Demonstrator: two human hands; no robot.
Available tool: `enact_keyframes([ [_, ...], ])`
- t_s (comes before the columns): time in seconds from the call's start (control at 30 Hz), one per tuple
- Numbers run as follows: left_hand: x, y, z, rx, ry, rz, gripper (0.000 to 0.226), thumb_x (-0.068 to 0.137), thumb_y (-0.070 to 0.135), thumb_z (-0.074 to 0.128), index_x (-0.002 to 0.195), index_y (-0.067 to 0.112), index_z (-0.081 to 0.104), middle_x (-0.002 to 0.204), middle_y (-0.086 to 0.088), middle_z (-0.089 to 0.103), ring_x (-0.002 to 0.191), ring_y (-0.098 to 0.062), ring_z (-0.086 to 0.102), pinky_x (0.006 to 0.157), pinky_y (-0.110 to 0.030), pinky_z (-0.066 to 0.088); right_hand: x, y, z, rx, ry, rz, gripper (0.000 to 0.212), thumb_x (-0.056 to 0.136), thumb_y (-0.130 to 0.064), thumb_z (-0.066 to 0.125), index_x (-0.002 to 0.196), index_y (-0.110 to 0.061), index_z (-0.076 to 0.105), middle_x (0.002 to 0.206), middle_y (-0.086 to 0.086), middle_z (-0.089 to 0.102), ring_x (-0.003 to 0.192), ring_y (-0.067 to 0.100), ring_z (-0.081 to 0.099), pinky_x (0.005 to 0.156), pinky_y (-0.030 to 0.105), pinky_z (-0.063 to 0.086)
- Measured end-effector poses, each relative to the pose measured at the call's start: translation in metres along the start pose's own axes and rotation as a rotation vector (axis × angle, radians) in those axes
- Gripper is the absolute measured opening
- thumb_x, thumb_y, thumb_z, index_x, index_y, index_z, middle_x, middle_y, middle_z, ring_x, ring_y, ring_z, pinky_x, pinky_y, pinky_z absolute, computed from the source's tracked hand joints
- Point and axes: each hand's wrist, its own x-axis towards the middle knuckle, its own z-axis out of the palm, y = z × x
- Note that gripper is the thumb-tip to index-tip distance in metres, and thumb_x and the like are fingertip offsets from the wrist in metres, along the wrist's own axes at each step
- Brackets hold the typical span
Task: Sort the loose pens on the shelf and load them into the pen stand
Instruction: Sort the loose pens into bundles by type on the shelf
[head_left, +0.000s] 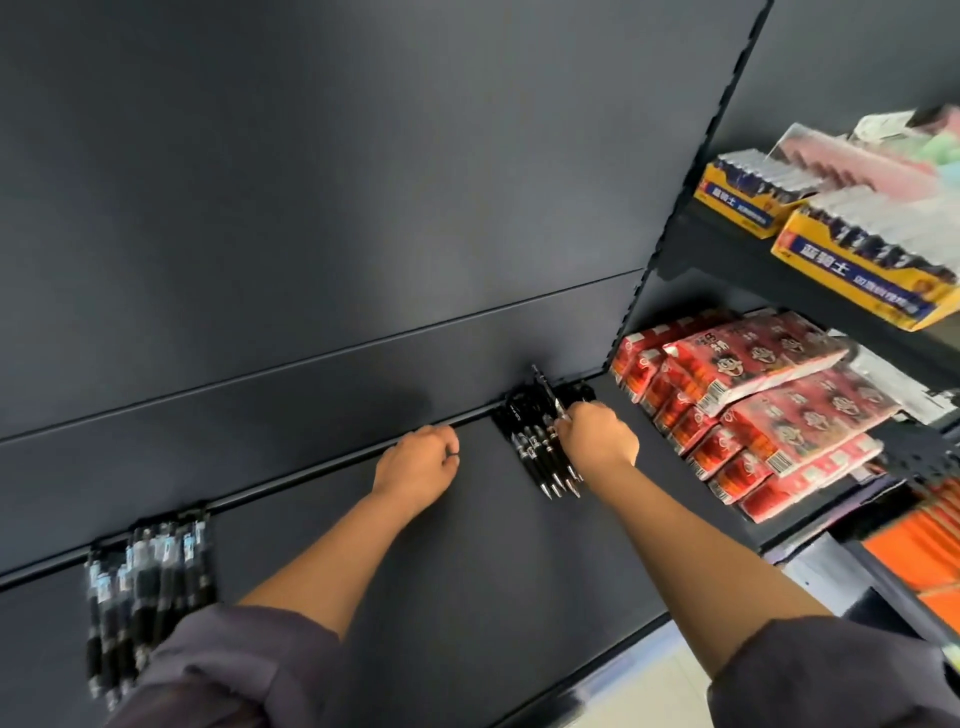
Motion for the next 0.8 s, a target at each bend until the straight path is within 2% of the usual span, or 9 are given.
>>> enact_keyframes([
  [0.13, 0.007, 0.012, 0.004, -0.009, 0.008, 0.013, 0.010, 0.093, 0.025, 0.050, 0.100, 0.023, 0.057, 0.102, 0.002, 0.057, 0.095, -0.019, 0.056, 0.075, -0.030, 0.043, 0.012, 0.020, -0.009, -0.002, 0.028, 0.020, 0.018, 0.095, -0.025, 0.049, 0.106, -0.013, 0.054, 0.099, 0.011, 0.064, 0.087, 0.034, 0.062, 0.061, 0.031, 0.041],
  [0.3, 0.001, 0.018, 0.010, -0.033, 0.020, -0.060, 0.010, 0.092, 0.025, 0.049, 0.100, 0.023, 0.056, 0.100, 0.004, 0.056, 0.093, -0.018, 0.055, 0.074, -0.029, 0.045, 0.027, 0.032, -0.005, -0.047, -0.130, 0.034, 0.024, 0.096, -0.031, 0.048, 0.109, -0.015, 0.060, 0.108, 0.010, 0.063, 0.096, 0.032, 0.062, 0.067, 0.031, 0.042],
  [0.5, -0.021, 0.028, 0.015, -0.016, 0.049, -0.151, 0.013, 0.093, 0.024, 0.048, 0.101, 0.022, 0.057, 0.097, 0.004, 0.054, 0.095, -0.018, 0.054, 0.076, -0.031, 0.046, 0.026, 0.041, -0.006, -0.097, -0.105, -0.078, 0.034, 0.097, -0.038, 0.045, 0.120, -0.015, 0.056, 0.122, 0.009, 0.052, 0.110, 0.033, 0.055, 0.071, 0.035, 0.040],
  [0.67, -0.048, 0.043, 0.015, -0.023, 0.121, -0.185, 0.013, 0.092, 0.024, 0.048, 0.100, 0.021, 0.057, 0.097, 0.002, 0.055, 0.096, -0.019, 0.054, 0.080, -0.033, 0.047, 0.013, 0.040, -0.009, -0.070, -0.034, -0.287, 0.029, 0.097, -0.031, 0.045, 0.118, -0.015, 0.055, 0.122, 0.010, 0.050, 0.108, 0.035, 0.054, 0.069, 0.035, 0.040],
  [0.8, -0.074, 0.039, 0.005, 0.021, 0.182, -0.228, 0.014, 0.091, 0.024, 0.049, 0.102, 0.020, 0.058, 0.100, 0.000, 0.058, 0.100, -0.022, 0.055, 0.086, -0.036, 0.046, -0.008, 0.009, -0.008, -0.053, -0.020, -0.501, 0.030, 0.096, -0.032, 0.044, 0.119, -0.015, 0.057, 0.119, 0.009, 0.053, 0.107, 0.034, 0.053, 0.078, 0.036, 0.044],
])
